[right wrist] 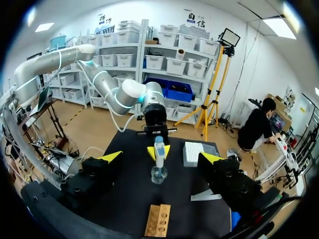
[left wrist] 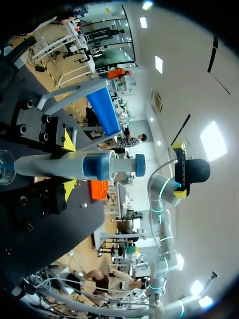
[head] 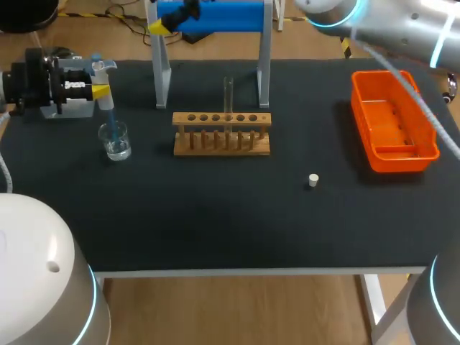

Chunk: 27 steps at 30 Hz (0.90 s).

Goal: Invert the test tube, pick up the pipette, mount the tip to pipette, aspirate from beaker and dispense into the tube, eject the tip, return the pipette, and cap with the stopper.

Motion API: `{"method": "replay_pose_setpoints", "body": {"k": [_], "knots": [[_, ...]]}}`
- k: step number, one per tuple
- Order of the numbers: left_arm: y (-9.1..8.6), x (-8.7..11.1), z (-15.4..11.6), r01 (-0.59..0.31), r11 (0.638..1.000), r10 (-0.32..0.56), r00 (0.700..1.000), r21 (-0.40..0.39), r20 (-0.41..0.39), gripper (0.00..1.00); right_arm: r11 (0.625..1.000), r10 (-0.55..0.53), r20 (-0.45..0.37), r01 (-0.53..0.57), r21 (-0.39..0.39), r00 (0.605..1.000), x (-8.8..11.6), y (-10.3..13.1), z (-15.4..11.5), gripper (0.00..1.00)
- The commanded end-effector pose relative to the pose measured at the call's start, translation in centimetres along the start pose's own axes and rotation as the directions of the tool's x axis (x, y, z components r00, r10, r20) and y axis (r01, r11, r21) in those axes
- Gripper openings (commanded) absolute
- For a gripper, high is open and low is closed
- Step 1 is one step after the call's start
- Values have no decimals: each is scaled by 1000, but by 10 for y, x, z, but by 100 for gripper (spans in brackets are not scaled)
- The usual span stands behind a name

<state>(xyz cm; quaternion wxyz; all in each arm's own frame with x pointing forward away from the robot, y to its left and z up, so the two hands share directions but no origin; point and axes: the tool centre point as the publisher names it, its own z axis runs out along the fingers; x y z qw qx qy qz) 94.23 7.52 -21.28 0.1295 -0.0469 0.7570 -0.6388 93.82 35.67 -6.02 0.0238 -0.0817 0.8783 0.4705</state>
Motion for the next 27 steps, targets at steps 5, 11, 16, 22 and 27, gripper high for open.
{"method": "replay_pose_setpoints", "body": {"k": [5,11,16,22,27], "knots": [[-1,1,0,0,1000,0,1000,-2,1,0,1000,-3,12,3,-2,1000,19,-46,-68,100],[-1,1,0,0,1000,0,1000,-2,1,0,1000,4,3,-4,0,1000,32,-84,-89,100],[-1,1,0,0,1000,0,1000,-2,1,0,1000,25,18,-25,-14,1000,39,-112,-102,100],[-1,1,0,0,1000,0,1000,-2,1,0,999,33,30,-32,-39,999,48,-140,-109,100],[-1,1,0,0,1000,0,1000,-2,1,0,999,26,36,-24,-44,999,51,-160,-109,100]]}}
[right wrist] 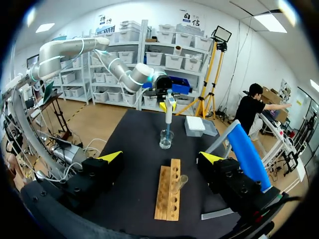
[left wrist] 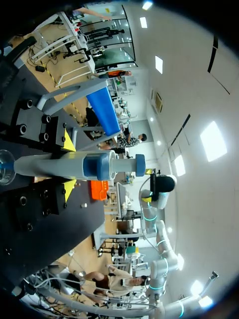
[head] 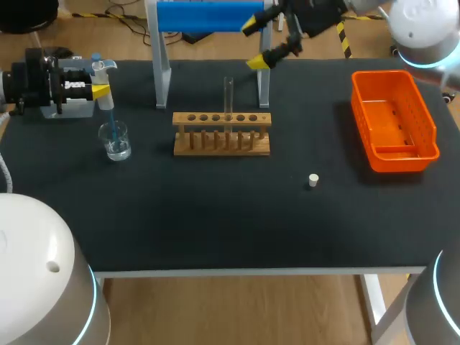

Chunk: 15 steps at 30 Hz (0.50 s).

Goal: Invert the test tube, pick up the pipette, mount the tip to pipette, aspirate from beaker and dispense into the tube, eject the tip, return the pipette, and cap with the stopper.

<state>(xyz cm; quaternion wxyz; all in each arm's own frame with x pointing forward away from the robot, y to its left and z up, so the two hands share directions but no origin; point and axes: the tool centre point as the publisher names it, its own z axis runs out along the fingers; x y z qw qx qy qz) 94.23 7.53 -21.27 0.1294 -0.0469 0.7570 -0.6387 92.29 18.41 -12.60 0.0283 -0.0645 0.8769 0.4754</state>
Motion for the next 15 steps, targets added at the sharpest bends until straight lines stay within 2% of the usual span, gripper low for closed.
{"method": "replay_pose_setpoints", "body": {"k": [1,15], "knots": [[-1,0,0,0,1000,0,1000,-1,1,0,999,-2,15,3,-41,1000,7,-17,-2,100],[-1,0,0,0,1000,0,1000,-1,1,0,998,-34,23,35,-43,999,18,-69,22,100]]}}
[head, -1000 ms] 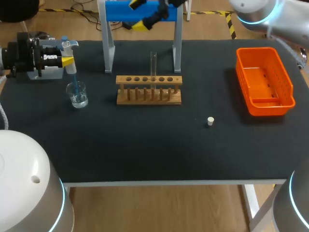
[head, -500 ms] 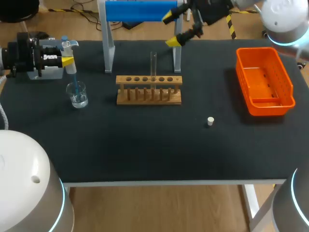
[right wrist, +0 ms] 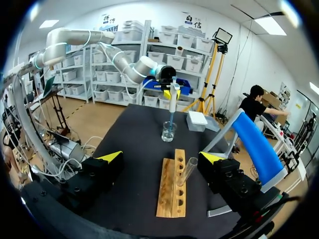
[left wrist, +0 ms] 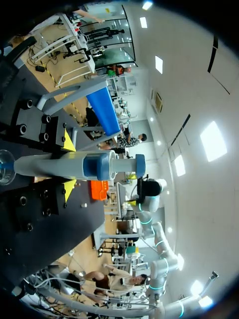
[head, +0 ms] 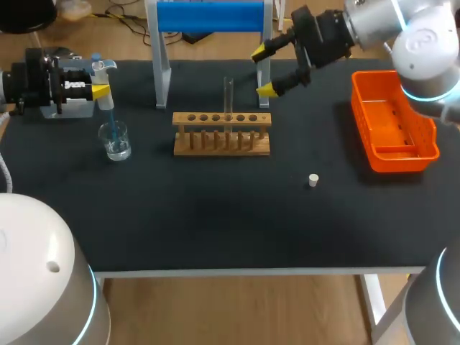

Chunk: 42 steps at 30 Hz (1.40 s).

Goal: Invert the test tube, pick up the pipette, mount the tip to pipette, aspirate from beaker and dispense into the tube, eject the tip, return the pipette, and cap with the stopper.

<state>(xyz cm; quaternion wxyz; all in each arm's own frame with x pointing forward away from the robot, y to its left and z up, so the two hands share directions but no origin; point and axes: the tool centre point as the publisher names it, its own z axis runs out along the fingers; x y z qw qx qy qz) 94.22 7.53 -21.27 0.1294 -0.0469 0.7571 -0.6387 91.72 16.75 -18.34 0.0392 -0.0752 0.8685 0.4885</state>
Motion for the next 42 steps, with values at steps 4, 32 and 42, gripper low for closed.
{"method": "replay_pose_setpoints", "body": {"k": [4,32,42], "knots": [[-1,0,0,0,1000,0,1000,-1,1,0,1000,-5,16,6,-11,1000,4,-27,7,100],[-1,0,0,0,1000,0,1000,-1,1,0,1000,12,-39,-12,9,999,-35,-55,48,100],[-1,0,0,0,1000,0,1000,-1,1,0,1000,12,-39,-12,9,999,-35,-55,48,100]]}}
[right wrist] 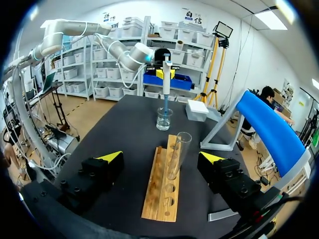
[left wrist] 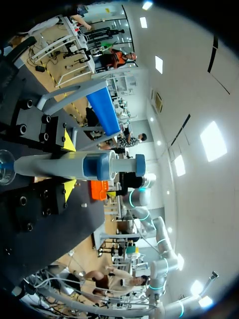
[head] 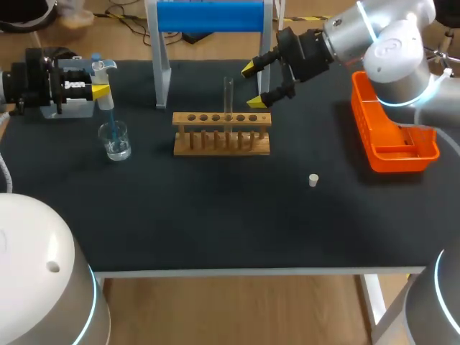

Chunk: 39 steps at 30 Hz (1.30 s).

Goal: Invert the test tube, pick up the pipette, mount the tip to pipette, aspirate from beaker and dispense into the tube, eject the tip, return the pipette, and cap with the stopper.

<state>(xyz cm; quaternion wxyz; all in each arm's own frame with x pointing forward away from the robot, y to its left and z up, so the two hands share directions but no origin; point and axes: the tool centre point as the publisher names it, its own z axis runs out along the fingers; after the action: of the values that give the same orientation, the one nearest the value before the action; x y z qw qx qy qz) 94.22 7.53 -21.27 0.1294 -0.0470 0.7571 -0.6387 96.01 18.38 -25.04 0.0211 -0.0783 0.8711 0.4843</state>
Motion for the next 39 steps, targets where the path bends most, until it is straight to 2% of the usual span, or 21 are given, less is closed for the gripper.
{"method": "replay_pose_setpoints", "body": {"k": [1,16,28,39], "knots": [[-1,0,0,0,1000,0,1000,-1,1,0,1000,0,-4,0,2,1000,-1,0,-1,100],[-1,0,0,0,1000,0,1000,-1,1,0,1000,0,-4,0,2,1000,-1,0,-1,100],[-1,0,0,0,1000,0,1000,-1,1,0,998,62,-2,-62,19,998,-24,-9,21,100],[-1,0,0,0,1000,0,1000,-1,1,0,998,56,-64,-55,9,996,-31,-15,38,100]]}}
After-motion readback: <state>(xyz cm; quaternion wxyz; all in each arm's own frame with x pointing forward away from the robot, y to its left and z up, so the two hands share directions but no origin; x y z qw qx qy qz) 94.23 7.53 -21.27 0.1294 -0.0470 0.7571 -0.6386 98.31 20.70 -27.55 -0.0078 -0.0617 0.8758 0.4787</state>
